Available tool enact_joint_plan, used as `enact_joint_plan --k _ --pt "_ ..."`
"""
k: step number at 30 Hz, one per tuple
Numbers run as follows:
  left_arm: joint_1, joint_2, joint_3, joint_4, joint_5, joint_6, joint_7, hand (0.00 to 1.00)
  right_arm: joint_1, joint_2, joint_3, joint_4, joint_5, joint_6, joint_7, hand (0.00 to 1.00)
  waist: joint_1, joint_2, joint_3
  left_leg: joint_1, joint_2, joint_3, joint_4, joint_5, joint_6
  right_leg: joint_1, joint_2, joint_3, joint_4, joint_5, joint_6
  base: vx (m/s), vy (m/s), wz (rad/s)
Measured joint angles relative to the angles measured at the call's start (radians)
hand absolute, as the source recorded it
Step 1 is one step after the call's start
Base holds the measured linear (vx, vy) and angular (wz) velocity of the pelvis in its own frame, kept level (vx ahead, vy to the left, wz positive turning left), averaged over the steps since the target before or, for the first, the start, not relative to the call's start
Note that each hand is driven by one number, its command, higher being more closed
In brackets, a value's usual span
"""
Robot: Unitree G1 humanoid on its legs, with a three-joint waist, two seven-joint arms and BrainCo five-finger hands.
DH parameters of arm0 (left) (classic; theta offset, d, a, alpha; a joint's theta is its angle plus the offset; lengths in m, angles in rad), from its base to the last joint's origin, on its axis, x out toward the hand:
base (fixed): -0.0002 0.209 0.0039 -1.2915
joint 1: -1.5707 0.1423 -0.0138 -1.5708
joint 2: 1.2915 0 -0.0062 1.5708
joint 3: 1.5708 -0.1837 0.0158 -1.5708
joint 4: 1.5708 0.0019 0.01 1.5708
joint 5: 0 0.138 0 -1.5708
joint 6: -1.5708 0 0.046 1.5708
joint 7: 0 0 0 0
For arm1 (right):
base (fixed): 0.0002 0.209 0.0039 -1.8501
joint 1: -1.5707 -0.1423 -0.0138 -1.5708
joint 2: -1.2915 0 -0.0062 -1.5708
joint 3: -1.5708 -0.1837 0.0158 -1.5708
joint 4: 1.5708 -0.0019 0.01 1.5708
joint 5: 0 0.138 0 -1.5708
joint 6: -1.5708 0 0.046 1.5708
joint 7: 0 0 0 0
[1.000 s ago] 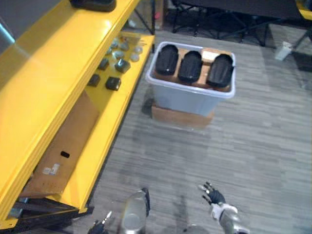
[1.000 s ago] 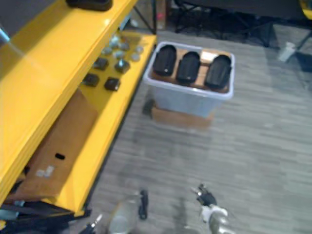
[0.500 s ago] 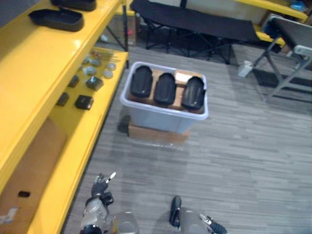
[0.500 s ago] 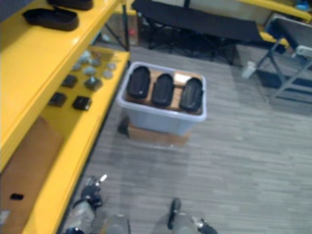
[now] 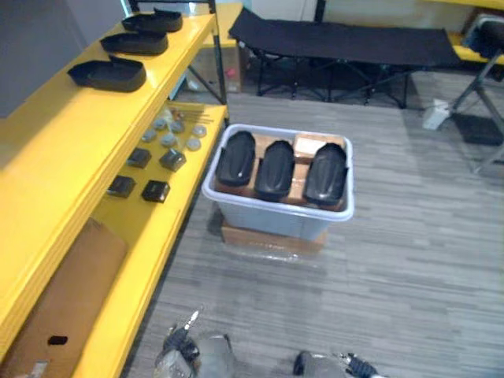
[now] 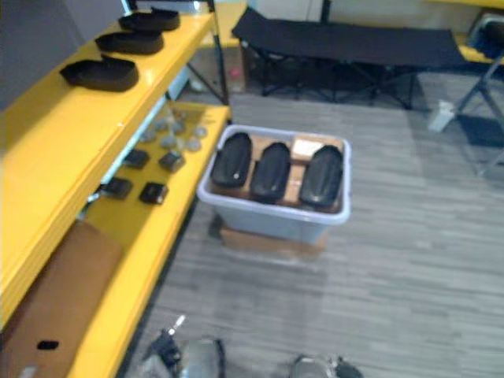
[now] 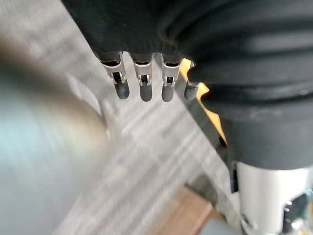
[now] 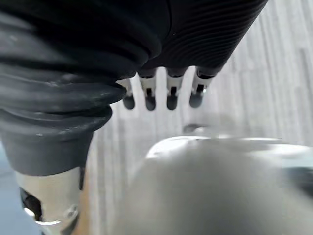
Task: Walk over and take plastic housings, then place them on the shelf
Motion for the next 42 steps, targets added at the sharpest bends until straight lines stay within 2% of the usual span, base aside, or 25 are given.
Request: enact_joint_plan --k 2,3,5,8,10,11,12,13,14,16,17,18,19,20,22,24,26,28,31,36,39,42 --pt "-0.004 0.025 -0.001 -0.014 0.013 -0.002 -0.010 0.00 -0.005 0.013 0.022 -0.031 0.018 0.000 -0.001 0.00 0.018 -0.031 0.011 0.002 -0.026 0.018 -0.005 -0.001 0.020 0.015 -0.006 0.021 -0.059 0.027 -0.001 0.24 0.134 -0.08" --pt "-0.008 0.031 0.006 -0.016 0.039 -0.007 -0.024 0.00 -0.022 0.026 0.025 -0.047 0.021 0.000 -0.006 0.00 0.029 -0.043 0.018 -0.019 -0.028 0.022 0.023 -0.013 0.025 0.016 -0.009 0.022 -0.082 0.045 0.017 0.27 0.142 0.02" --pt "-0.013 0.030 0.015 -0.028 0.065 -0.029 -0.035 0.00 -0.039 0.039 0.028 -0.073 0.036 -0.002 -0.008 0.00 0.028 -0.055 0.025 -0.030 -0.032 0.020 0.047 -0.031 0.038 0.029 -0.013 0.017 -0.095 0.054 0.029 0.18 0.105 0.16" --pt "-0.028 0.030 -0.019 -0.056 0.092 -0.059 -0.035 0.00 -0.045 0.041 0.032 -0.097 0.029 -0.021 -0.006 0.00 0.033 -0.056 0.023 -0.016 -0.034 0.019 0.072 -0.088 0.041 0.049 -0.017 0.017 -0.095 0.054 0.033 0.14 0.081 -0.01" --pt "-0.052 0.044 -0.077 -0.056 0.129 -0.066 -0.034 0.00 -0.073 0.033 0.037 -0.065 0.020 -0.047 -0.009 0.00 0.019 -0.060 0.026 0.002 -0.043 0.013 0.059 -0.116 0.057 -0.005 -0.044 0.017 0.040 0.036 0.060 0.10 0.083 -0.08" --pt "-0.062 0.051 -0.099 -0.056 0.129 -0.067 -0.033 0.00 -0.076 0.031 0.037 -0.052 0.020 -0.049 -0.010 0.00 0.017 -0.059 0.026 0.013 -0.047 0.010 0.049 -0.117 0.058 -0.029 -0.055 0.017 0.099 0.036 0.060 0.09 0.086 0.13" --pt "-0.078 0.069 -0.142 -0.059 0.127 -0.073 -0.030 0.00 -0.072 0.033 0.041 -0.026 0.021 -0.062 -0.013 0.00 0.014 -0.059 0.027 0.046 -0.052 0.000 0.028 -0.114 0.063 -0.079 -0.074 0.016 0.228 0.023 0.053 0.13 0.094 0.38" --pt "-0.089 0.095 -0.188 -0.069 0.123 -0.075 -0.025 0.00 -0.067 0.043 0.056 -0.013 0.038 -0.071 -0.020 0.00 0.003 -0.063 0.026 0.076 -0.051 -0.024 0.016 -0.114 0.062 -0.076 -0.066 0.016 0.225 -0.020 0.023 0.15 0.065 0.48" --pt "-0.093 0.112 -0.208 -0.076 0.122 -0.075 -0.024 0.00 -0.067 0.044 0.065 -0.009 0.049 -0.079 -0.024 0.00 -0.003 -0.063 0.026 0.085 -0.050 -0.036 0.014 -0.113 0.061 -0.079 -0.058 0.013 0.209 -0.030 0.021 0.18 -0.033 0.62" --pt "-0.120 0.160 -0.232 -0.075 0.095 -0.064 -0.008 0.00 -0.080 0.043 0.085 0.001 0.065 -0.112 -0.029 0.00 -0.013 -0.080 0.019 0.113 -0.033 -0.065 0.005 -0.108 0.052 -0.109 -0.017 0.020 0.086 -0.028 0.019 0.17 -0.145 0.46" --pt "-0.122 0.170 -0.235 -0.074 0.080 -0.061 -0.002 0.00 -0.087 0.045 0.088 0.002 0.065 -0.117 -0.029 0.00 -0.012 -0.087 0.016 0.119 -0.032 -0.068 -0.003 -0.104 0.045 -0.115 -0.011 0.019 0.033 0.001 0.013 0.17 -0.195 0.29" --pt "-0.121 0.188 -0.247 -0.069 0.066 -0.055 0.004 0.00 -0.096 0.047 0.088 0.004 0.066 -0.129 -0.029 0.00 -0.006 -0.110 0.005 0.128 -0.040 -0.074 -0.004 -0.105 0.031 -0.120 0.000 0.023 -0.084 0.146 0.005 0.12 -0.174 0.20" --pt "-0.120 0.193 -0.249 -0.059 0.066 -0.052 0.004 0.00 -0.100 0.045 0.088 0.004 0.066 -0.134 -0.029 0.00 -0.005 -0.120 0.003 0.133 -0.047 -0.087 -0.001 -0.113 0.016 -0.125 0.002 0.033 -0.100 0.213 0.012 0.11 -0.181 0.31" --pt "-0.118 0.180 -0.249 -0.032 0.066 -0.040 0.002 0.00 -0.107 0.032 0.087 0.015 0.067 -0.146 -0.030 0.00 -0.011 -0.089 -0.005 0.135 -0.028 -0.114 -0.006 -0.113 0.000 -0.108 0.027 0.023 -0.094 0.217 -0.001 0.10 -0.132 0.22" --pt "-0.092 0.143 -0.250 -0.006 0.070 -0.038 0.002 0.00 -0.112 0.024 0.087 0.017 0.067 -0.143 -0.028 0.00 -0.009 -0.066 -0.012 0.132 -0.003 -0.121 -0.017 -0.113 -0.008 -0.090 0.053 0.017 -0.140 0.215 -0.011 0.12 -0.102 0.08" --pt "-0.066 0.117 -0.251 0.034 0.070 -0.032 -0.001 0.00 -0.105 0.023 0.087 0.022 0.070 -0.124 -0.028 0.00 -0.017 -0.058 -0.008 0.135 0.012 -0.134 -0.017 -0.111 -0.012 -0.066 0.069 -0.004 -0.154 0.210 -0.022 0.06 -0.091 0.16" --pt "-0.055 0.115 -0.251 0.044 0.077 -0.023 -0.007 0.00 -0.081 0.021 0.086 0.024 0.109 -0.110 -0.034 0.00 -0.023 -0.058 -0.005 0.145 0.014 -0.156 -0.025 -0.106 -0.021 -0.033 0.073 -0.032 -0.168 0.207 -0.026 0.03 -0.057 0.38" --pt "-0.050 0.120 -0.250 0.044 0.083 -0.022 -0.014 0.00 -0.070 0.004 0.082 0.022 0.198 -0.099 -0.050 0.00 -0.021 -0.057 -0.003 0.148 0.009 -0.161 -0.066 -0.098 -0.035 -0.034 0.077 -0.037 -0.181 0.208 -0.025 -0.02 -0.030 0.21" --pt "-0.049 0.123 -0.250 0.044 0.119 -0.049 -0.036 0.00 -0.066 0.002 0.061 0.019 0.235 -0.075 -0.049 0.00 -0.023 -0.059 0.005 0.137 -0.012 -0.151 -0.124 -0.063 -0.033 -0.066 0.061 -0.029 -0.202 0.220 -0.025 -0.07 0.014 -0.02" --pt "-0.064 0.124 -0.250 0.043 0.127 -0.088 -0.058 0.00 -0.042 0.014 0.015 0.024 0.235 -0.029 -0.049 0.00 -0.035 -0.054 0.011 0.135 -0.023 -0.131 -0.184 -0.035 -0.034 -0.098 0.059 -0.008 -0.224 0.233 -0.024 -0.01 0.003 -0.10" --pt "-0.087 0.124 -0.251 0.037 0.128 -0.087 -0.068 0.00 -0.013 0.022 -0.006 0.025 0.264 -0.002 -0.051 0.00 -0.037 -0.054 0.011 0.165 -0.023 -0.114 -0.212 -0.032 -0.035 -0.092 0.062 0.006 -0.226 0.238 -0.021 0.09 0.015 -0.13" --pt "-0.117 0.129 -0.253 0.015 0.189 -0.069 -0.070 0.00 0.011 0.046 -0.028 0.025 0.279 0.012 -0.050 0.00 -0.052 -0.055 0.010 0.185 -0.024 -0.105 -0.229 -0.031 -0.034 -0.087 0.063 0.012 -0.234 0.239 -0.021 0.11 0.025 -0.07"
